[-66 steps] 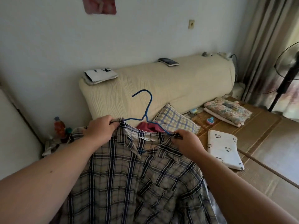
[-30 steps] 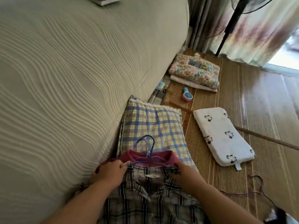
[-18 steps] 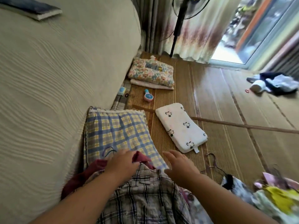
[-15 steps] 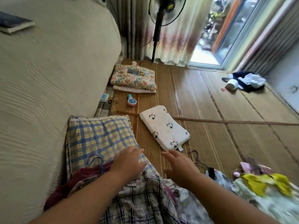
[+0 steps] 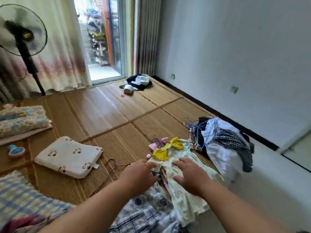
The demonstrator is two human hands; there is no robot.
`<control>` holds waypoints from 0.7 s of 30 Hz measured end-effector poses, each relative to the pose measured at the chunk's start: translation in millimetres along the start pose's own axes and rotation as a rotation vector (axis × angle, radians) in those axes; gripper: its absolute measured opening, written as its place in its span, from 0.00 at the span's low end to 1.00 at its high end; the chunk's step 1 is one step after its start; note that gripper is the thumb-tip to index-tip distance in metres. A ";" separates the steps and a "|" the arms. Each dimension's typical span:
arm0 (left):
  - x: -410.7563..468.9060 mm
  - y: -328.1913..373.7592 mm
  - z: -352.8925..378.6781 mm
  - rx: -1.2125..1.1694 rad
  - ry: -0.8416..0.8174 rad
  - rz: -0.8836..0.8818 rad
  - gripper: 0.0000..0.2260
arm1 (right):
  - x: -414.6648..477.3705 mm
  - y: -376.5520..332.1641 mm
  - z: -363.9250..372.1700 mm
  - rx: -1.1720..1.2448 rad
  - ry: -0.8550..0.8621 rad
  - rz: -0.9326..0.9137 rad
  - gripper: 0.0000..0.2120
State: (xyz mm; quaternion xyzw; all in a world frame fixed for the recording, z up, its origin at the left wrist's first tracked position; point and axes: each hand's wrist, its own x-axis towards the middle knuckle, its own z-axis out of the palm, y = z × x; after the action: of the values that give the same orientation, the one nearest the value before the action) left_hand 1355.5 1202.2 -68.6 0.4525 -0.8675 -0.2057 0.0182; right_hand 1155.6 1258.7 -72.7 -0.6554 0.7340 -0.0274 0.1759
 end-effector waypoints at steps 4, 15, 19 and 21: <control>47.2 103.4 21.7 0.024 0.002 0.062 0.22 | -42.5 107.6 -21.5 0.063 0.003 0.085 0.27; 152.6 299.2 92.5 -0.013 -0.096 0.174 0.22 | -117.7 345.2 -101.8 0.119 0.097 0.336 0.26; 206.2 335.9 108.7 -0.018 -0.113 0.193 0.22 | -102.3 397.6 -106.9 0.170 0.102 0.375 0.26; 237.4 347.9 117.8 -0.031 -0.134 0.189 0.22 | -85.0 421.5 -109.7 0.188 0.096 0.380 0.25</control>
State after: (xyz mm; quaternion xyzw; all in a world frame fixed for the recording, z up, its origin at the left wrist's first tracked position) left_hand 919.3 1230.2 -83.2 0.3536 -0.9023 -0.2461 -0.0138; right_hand 728.6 1379.2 -65.1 -0.4839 0.8461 -0.0935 0.2031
